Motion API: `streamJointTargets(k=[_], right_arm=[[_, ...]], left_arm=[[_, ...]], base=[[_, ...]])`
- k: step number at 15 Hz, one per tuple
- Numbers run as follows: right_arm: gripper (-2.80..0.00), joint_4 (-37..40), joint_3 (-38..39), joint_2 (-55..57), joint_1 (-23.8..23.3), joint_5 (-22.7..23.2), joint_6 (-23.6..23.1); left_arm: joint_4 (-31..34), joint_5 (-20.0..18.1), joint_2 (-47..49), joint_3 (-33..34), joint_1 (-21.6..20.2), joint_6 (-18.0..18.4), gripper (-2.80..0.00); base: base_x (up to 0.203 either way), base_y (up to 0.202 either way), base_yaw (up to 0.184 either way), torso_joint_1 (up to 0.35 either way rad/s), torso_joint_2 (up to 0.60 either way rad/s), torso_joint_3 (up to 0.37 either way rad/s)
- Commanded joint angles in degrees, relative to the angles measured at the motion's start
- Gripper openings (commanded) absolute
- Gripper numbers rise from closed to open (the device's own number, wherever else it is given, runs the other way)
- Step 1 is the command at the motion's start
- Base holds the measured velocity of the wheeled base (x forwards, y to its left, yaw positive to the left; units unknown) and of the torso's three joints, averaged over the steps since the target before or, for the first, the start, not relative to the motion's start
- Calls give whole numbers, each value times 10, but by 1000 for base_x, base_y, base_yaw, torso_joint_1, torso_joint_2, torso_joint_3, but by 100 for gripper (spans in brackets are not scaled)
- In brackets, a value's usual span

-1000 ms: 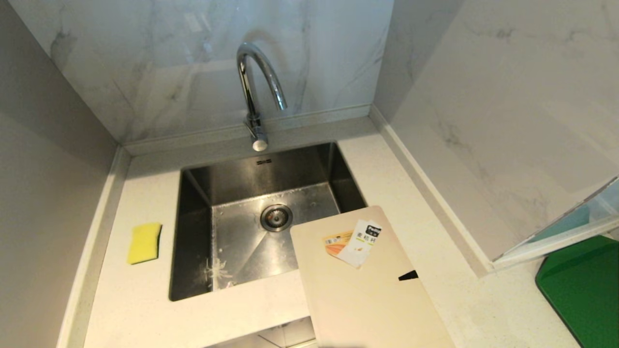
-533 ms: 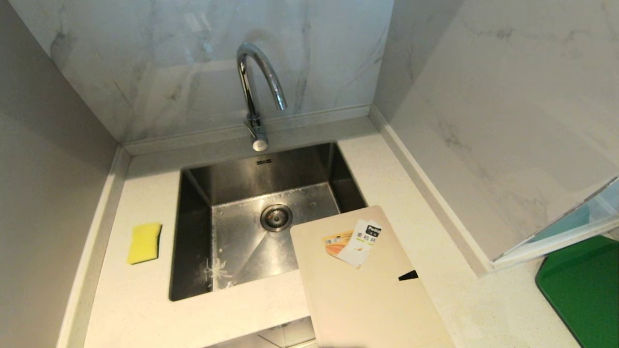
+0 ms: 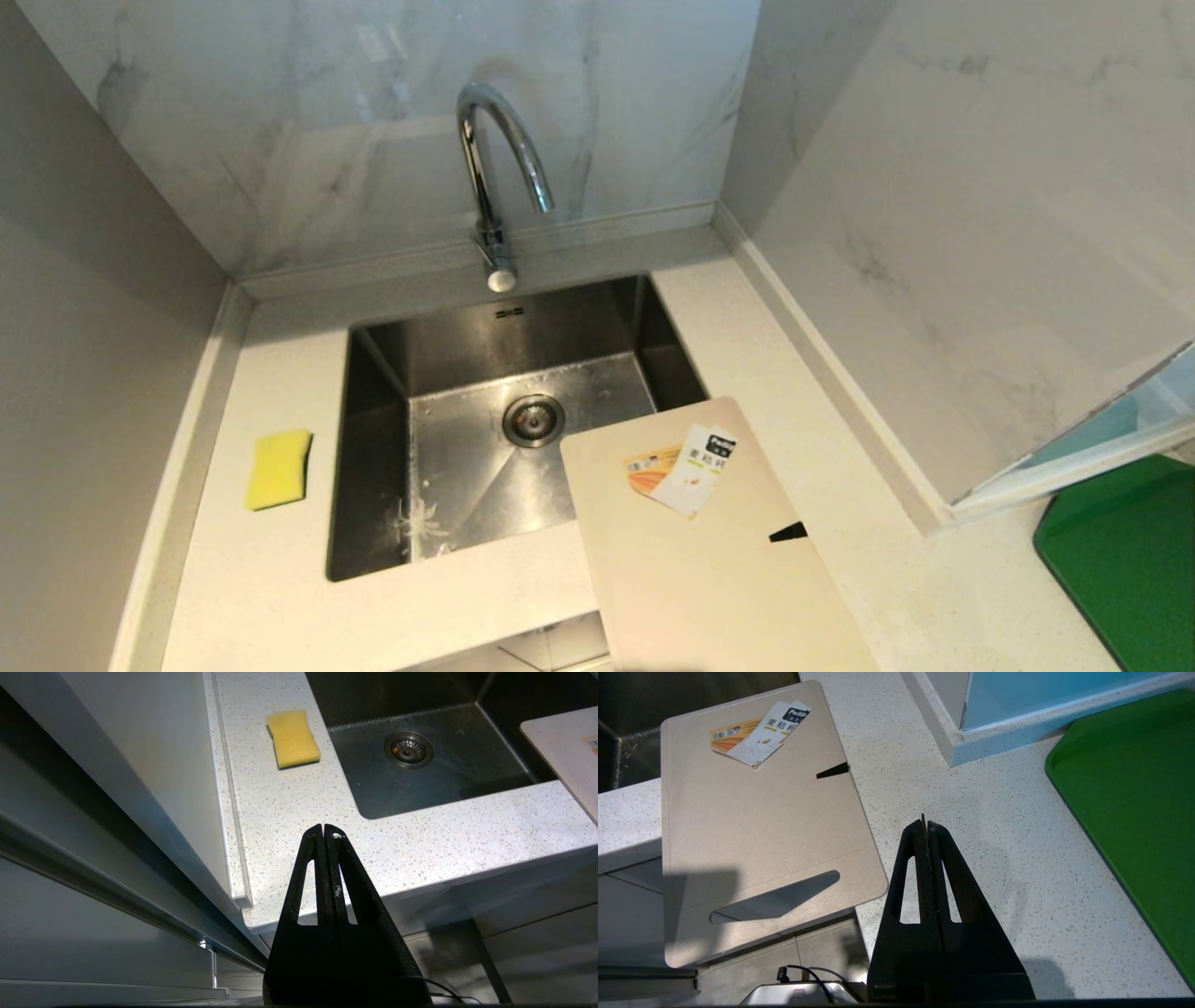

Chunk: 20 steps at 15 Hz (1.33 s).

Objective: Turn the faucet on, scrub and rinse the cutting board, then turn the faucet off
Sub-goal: Turn on the tap

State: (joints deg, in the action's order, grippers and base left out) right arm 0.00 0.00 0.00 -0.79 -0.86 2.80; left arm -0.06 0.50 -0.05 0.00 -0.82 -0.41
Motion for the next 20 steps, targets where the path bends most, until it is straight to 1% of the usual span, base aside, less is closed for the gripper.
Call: streamJointTargets(k=[1, 10, 16, 20], right_arm=[[-280, 0, 1, -1, 0, 0, 0], [-280, 0, 1, 0, 0, 0, 0], [-280, 0, 1, -1, 0, 0, 0], [-280, 0, 1, -1, 0, 0, 0]], left_arm=[[0, 0, -1, 1, 0, 0, -280], [-1, 0, -1, 1, -1, -2, -280], [-1, 0, -2, 1, -1, -3, -280], [-1, 0, -2, 1, -1, -2, -280]], base=[[0, 0, 0, 0, 0, 0], [6, 0, 0, -1, 0, 0], [160, 0, 11, 6, 3, 4], [0, 0, 0, 0, 0, 0]])
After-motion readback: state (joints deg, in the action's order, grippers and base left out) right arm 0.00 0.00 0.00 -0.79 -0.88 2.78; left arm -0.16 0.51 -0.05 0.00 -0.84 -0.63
